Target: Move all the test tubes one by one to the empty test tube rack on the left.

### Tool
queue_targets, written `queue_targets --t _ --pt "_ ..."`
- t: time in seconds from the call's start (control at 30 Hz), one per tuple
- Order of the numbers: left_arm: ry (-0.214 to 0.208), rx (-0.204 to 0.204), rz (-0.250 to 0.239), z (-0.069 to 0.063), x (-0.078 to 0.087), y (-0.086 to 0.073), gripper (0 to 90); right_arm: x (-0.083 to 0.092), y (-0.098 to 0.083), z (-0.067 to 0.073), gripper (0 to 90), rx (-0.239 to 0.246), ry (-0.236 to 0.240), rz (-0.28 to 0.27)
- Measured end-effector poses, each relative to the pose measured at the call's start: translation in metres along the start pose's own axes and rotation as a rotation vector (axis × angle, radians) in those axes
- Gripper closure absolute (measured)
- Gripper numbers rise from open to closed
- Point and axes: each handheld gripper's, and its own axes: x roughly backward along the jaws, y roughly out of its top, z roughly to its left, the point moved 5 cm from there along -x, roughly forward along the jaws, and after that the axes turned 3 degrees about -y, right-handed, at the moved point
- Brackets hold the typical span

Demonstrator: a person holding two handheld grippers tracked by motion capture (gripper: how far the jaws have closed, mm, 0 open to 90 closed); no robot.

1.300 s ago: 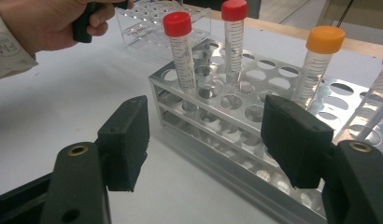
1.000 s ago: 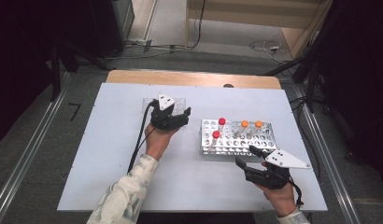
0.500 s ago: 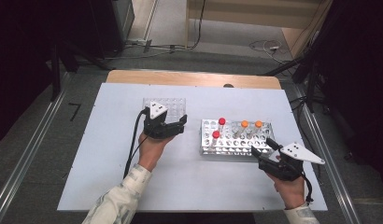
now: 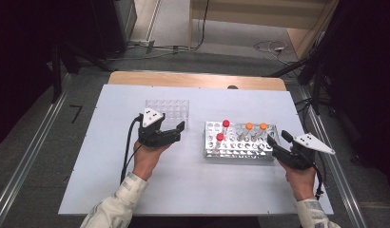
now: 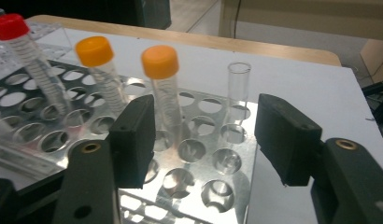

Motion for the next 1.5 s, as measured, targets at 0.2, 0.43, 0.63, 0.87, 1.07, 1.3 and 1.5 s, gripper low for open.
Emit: queue_targets --t 0.2,0.43,0.63,0.87,1.07,1.3,1.5 --pt "0.001 0.003 0.004 0.003 0.002 -0.002 22.4 -0.017 0.001 -0.010 44.0 0.008 -0.023 0.019" --pt "0.004 0.002 0.017 0.002 0.002 -0.005 20.3 -0.031 0.001 -0.015 49.0 0.013 -0.025 0.035" --pt "0.011 -0.001 0.023 0.004 0.003 -0.007 19.4 -0.038 0.001 -0.019 52.8 0.012 -0.027 0.042" --pt "0.011 -0.007 0.030 0.004 0.003 -0.008 19.4 -0.042 0.001 -0.021 61.3 0.019 -0.014 0.038" --pt "0.011 -0.008 0.034 0.003 0.001 -0.009 19.4 -0.046 0.000 -0.020 66.5 0.023 -0.008 0.039" --pt "0.006 -0.009 0.041 0.002 0.000 -0.010 19.6 -0.047 -0.001 -0.020 70.6 0.024 -0.010 0.040" --pt "0.006 -0.011 0.042 0.002 0.000 -0.011 19.6 -0.045 0.001 -0.021 73.0 0.021 -0.013 0.024"
